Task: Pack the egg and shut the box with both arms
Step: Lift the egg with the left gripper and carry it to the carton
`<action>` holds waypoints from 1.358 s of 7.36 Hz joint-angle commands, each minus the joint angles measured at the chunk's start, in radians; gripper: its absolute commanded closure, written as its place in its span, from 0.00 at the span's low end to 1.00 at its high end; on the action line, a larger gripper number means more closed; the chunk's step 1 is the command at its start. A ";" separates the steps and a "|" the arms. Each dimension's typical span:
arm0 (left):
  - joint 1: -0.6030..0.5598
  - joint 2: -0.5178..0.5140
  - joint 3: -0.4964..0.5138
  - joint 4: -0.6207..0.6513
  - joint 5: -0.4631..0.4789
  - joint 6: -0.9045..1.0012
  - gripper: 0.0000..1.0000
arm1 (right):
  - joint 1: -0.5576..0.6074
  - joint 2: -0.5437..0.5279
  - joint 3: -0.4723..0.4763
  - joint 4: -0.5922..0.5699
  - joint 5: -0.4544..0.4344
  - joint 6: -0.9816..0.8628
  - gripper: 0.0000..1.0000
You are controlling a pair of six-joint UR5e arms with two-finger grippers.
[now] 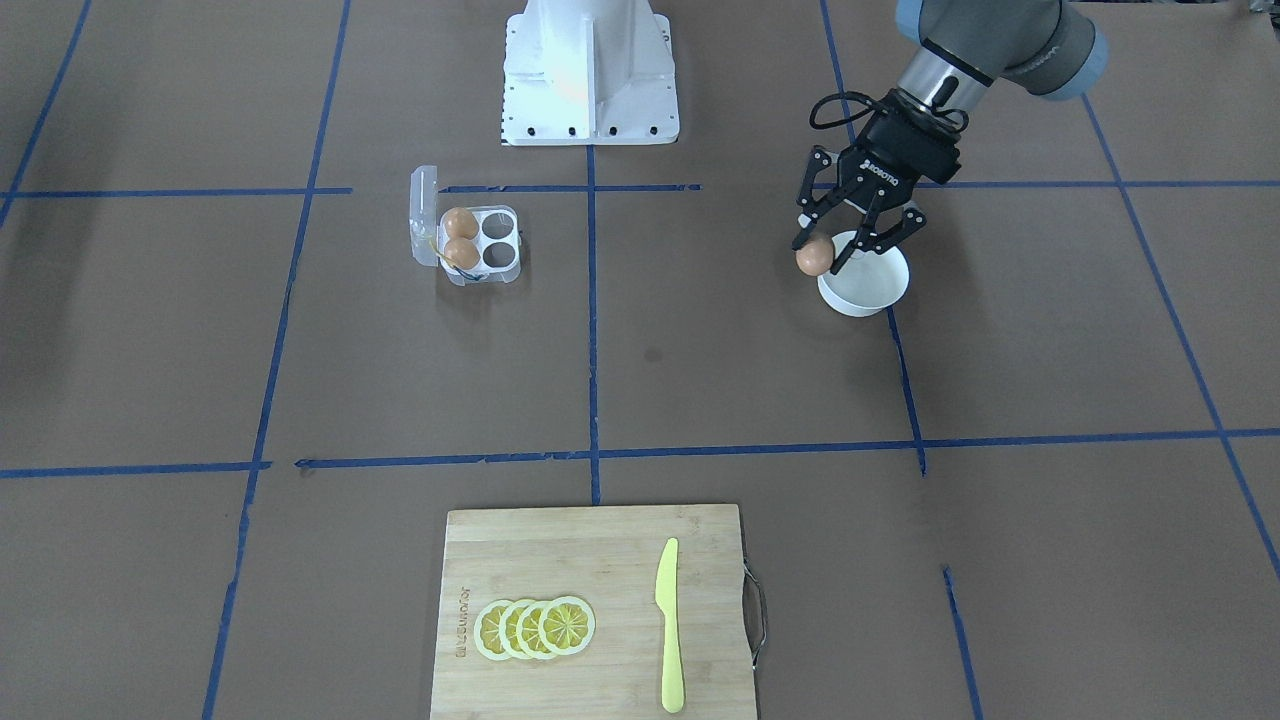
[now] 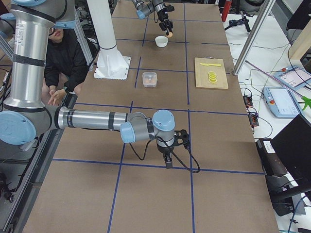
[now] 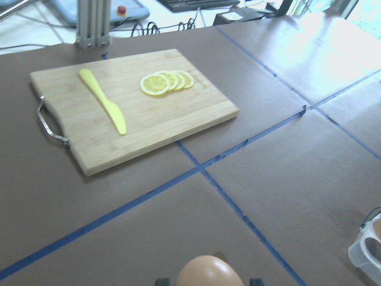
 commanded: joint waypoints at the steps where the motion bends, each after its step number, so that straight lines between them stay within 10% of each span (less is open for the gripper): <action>1: 0.036 -0.158 0.096 -0.079 0.009 0.129 1.00 | 0.000 0.000 -0.002 0.000 0.000 0.002 0.00; 3: 0.259 -0.273 0.193 -0.137 0.210 0.190 1.00 | 0.000 0.000 -0.005 0.000 -0.002 0.000 0.00; 10: 0.396 -0.533 0.595 -0.340 0.230 0.440 1.00 | 0.002 -0.006 -0.020 0.000 0.000 0.000 0.00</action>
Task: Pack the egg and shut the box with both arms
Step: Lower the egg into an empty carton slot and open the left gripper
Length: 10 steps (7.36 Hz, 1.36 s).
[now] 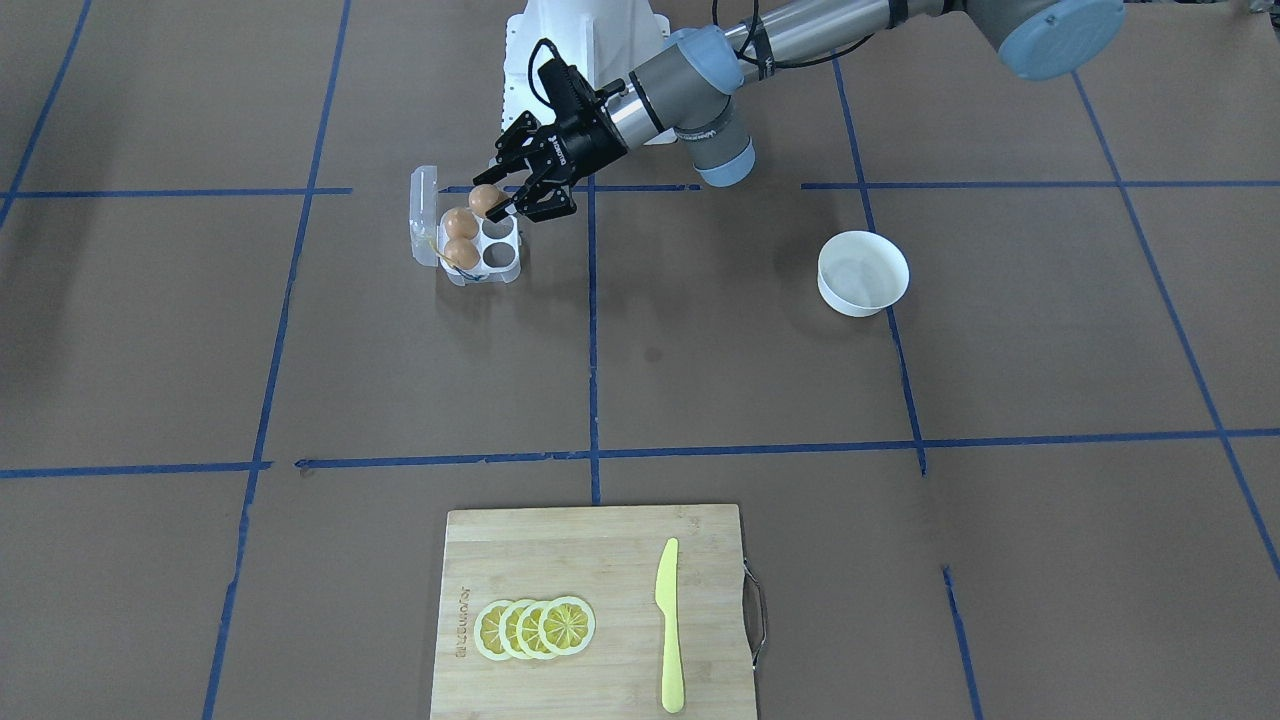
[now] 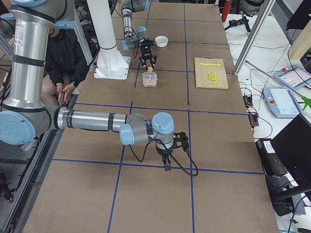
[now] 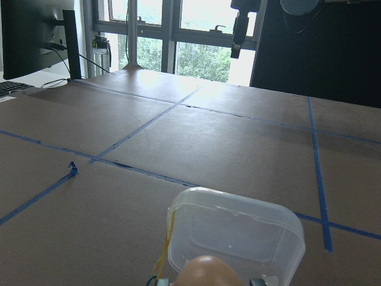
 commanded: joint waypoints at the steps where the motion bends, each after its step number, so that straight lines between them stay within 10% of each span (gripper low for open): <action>1: 0.015 -0.010 0.035 -0.002 0.001 0.003 1.00 | 0.000 0.000 -0.006 0.000 0.000 0.000 0.00; 4: 0.015 -0.010 0.037 -0.002 -0.001 0.002 0.74 | 0.000 0.000 -0.006 0.000 0.000 0.000 0.00; 8: 0.015 -0.010 0.026 -0.008 -0.007 0.000 0.00 | 0.000 0.000 -0.006 0.000 0.000 0.000 0.00; 10: 0.013 -0.010 0.025 -0.008 -0.005 -0.003 0.00 | 0.000 0.000 -0.006 0.000 0.000 0.000 0.00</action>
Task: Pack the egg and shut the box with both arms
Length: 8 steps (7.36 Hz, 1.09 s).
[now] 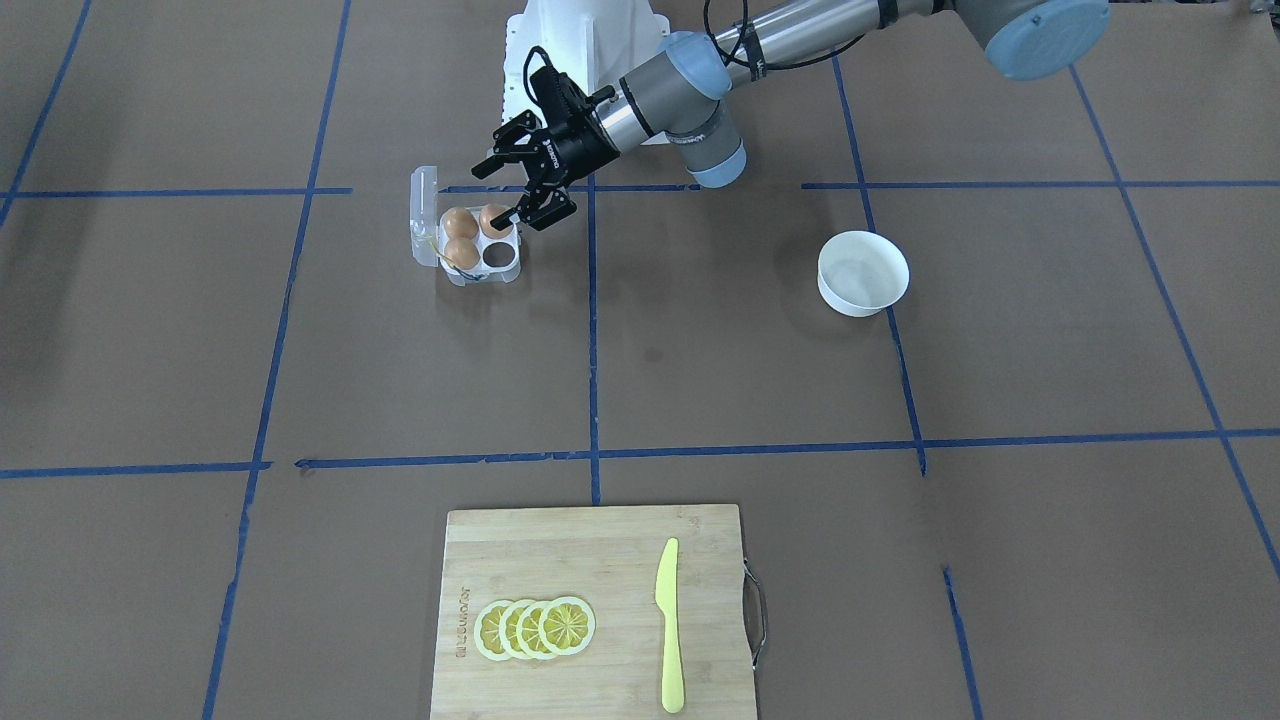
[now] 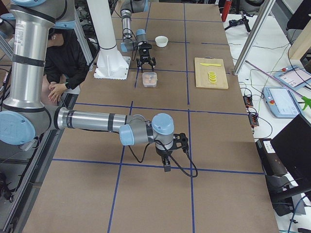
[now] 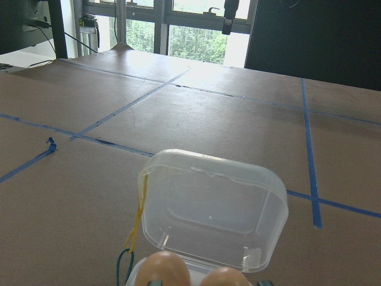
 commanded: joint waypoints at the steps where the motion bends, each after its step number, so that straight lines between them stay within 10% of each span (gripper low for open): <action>1: -0.020 0.000 -0.018 0.010 0.000 -0.013 0.00 | 0.000 0.000 0.000 0.000 0.000 0.000 0.00; 4: -0.116 0.072 -0.212 0.317 -0.104 -0.068 0.00 | 0.000 0.000 -0.003 0.000 0.002 0.000 0.00; 8: -0.410 0.098 -0.568 1.148 -0.343 -0.151 0.00 | 0.000 0.000 -0.011 0.000 0.002 0.000 0.00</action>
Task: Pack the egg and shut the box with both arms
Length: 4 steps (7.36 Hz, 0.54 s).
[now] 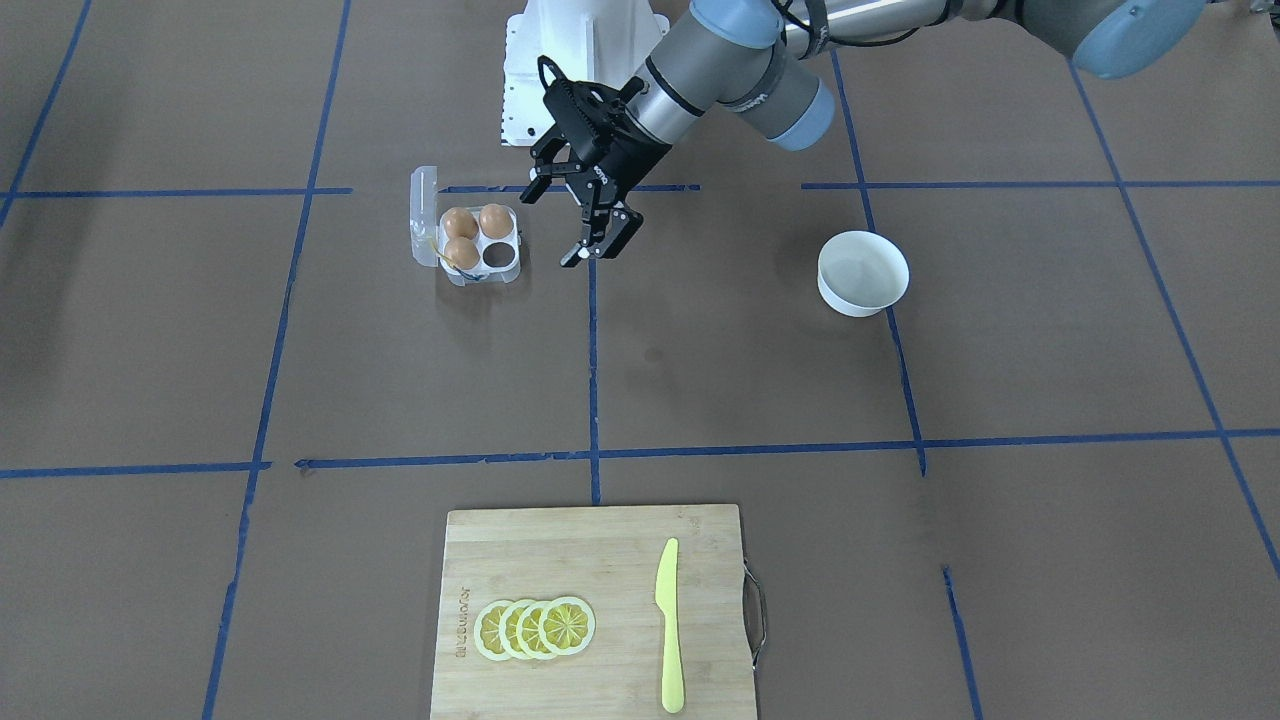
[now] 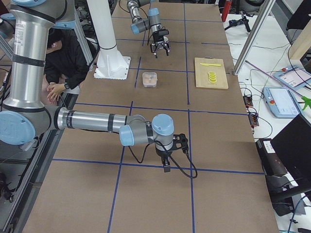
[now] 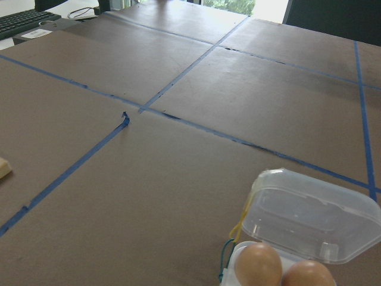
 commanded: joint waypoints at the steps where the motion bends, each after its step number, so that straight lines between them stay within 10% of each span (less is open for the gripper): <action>1: -0.245 0.022 -0.130 0.433 -0.180 -0.003 0.00 | 0.000 0.000 -0.007 0.000 0.000 0.000 0.00; 4: -0.530 0.107 -0.155 0.674 -0.193 0.158 0.00 | 0.000 -0.002 -0.018 0.000 -0.001 0.000 0.00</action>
